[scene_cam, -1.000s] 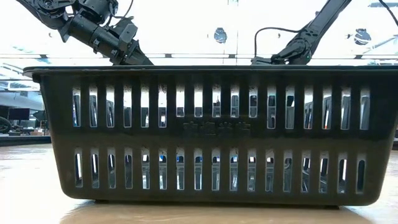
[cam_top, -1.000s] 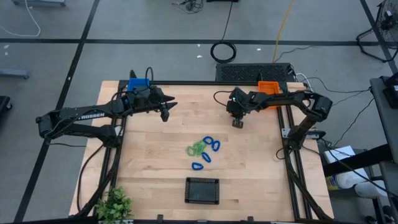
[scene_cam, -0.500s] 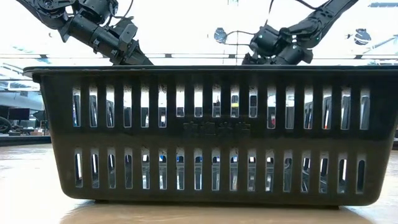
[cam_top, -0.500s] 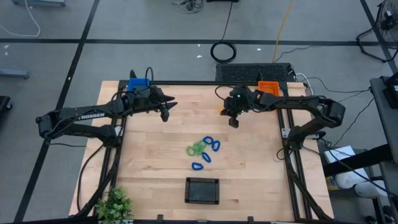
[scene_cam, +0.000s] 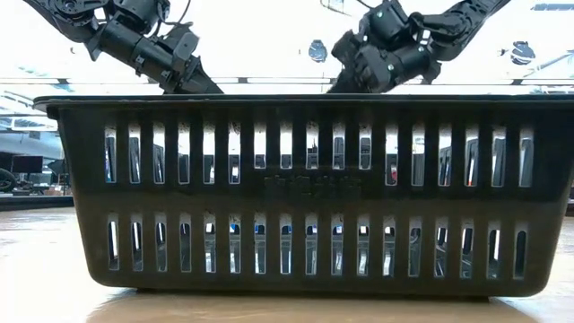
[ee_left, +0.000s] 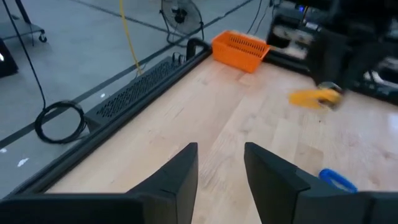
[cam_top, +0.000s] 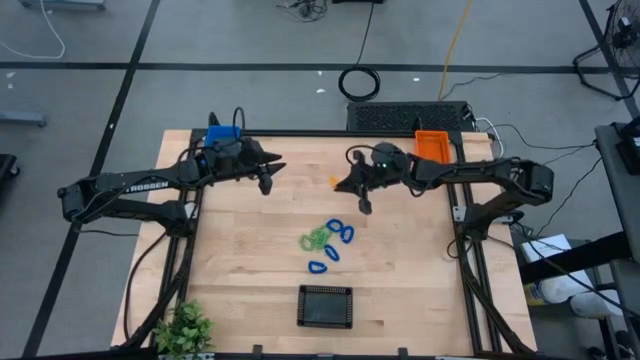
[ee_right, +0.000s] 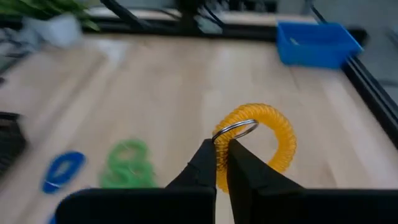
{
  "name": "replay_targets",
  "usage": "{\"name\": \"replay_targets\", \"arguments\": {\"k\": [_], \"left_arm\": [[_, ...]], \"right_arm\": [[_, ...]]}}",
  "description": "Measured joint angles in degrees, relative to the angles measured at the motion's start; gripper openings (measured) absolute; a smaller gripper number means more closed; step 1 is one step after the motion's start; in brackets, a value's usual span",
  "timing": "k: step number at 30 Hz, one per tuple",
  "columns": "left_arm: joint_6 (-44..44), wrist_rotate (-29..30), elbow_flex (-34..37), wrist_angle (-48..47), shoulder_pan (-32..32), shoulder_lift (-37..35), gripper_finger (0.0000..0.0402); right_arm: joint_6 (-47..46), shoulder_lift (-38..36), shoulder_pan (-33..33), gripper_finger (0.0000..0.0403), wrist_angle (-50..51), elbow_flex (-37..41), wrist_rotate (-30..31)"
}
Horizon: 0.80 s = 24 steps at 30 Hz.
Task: Sort spring keychains into baskets
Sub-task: Put the orange spring keychain into the blue basket
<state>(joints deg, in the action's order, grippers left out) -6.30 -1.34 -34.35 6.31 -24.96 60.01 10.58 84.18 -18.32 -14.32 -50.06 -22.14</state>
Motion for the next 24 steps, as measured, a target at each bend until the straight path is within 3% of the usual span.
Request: {"name": "replay_targets", "arguments": {"k": [8,12,18,21,24], "left_arm": [[3.6,-0.1,0.0,2.8,3.7,0.0,0.0144],[6.3,0.6,0.0,3.5,6.8,2.0,0.018],[12.5,6.1,0.0,10.3,11.1,10.1,0.025],[17.9,5.0,0.0,17.5,12.4,14.5,0.0273],[22.6,0.5,0.0,23.9,13.7,17.5,0.0284]], "right_arm": [[0.2,0.0,5.8,0.0002,-7.1,0.0,-0.6],[0.6,0.0,6.4,0.0002,-6.4,0.0,-0.7],[0.5,0.0,6.3,0.0002,-6.4,0.0,-0.7],[0.1,0.0,6.3,0.0003,-6.4,0.0,-1.2],[-0.1,0.0,6.3,0.0003,-6.4,0.0,-5.9]]}}
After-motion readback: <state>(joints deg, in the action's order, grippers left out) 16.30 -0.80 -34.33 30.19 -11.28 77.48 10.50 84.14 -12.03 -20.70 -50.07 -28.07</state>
